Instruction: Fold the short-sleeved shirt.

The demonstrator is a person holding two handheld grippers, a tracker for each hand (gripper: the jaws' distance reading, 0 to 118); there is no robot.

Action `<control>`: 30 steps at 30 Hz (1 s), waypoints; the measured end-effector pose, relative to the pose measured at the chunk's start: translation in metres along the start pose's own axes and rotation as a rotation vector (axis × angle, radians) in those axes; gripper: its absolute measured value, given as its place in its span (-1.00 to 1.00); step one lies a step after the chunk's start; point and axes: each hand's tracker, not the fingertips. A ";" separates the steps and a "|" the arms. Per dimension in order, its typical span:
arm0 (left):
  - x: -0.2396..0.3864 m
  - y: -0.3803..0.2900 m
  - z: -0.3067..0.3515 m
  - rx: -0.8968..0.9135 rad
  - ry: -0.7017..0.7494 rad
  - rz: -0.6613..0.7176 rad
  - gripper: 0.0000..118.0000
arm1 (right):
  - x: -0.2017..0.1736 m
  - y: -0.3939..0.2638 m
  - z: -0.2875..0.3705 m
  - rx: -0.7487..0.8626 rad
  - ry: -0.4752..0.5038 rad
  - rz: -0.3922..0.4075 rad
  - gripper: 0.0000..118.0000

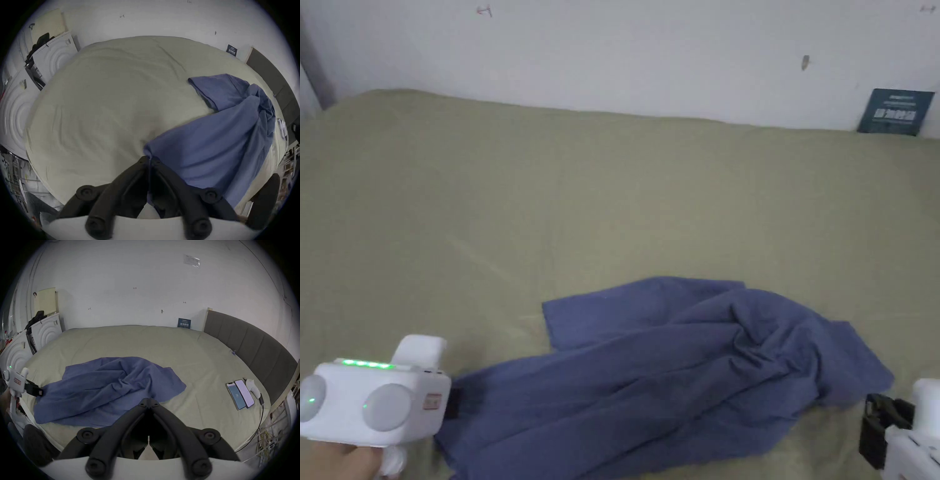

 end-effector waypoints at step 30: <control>0.007 0.004 0.021 0.012 -0.025 0.049 -0.96 | 0.077 0.065 -0.169 -0.359 0.006 0.065 -0.91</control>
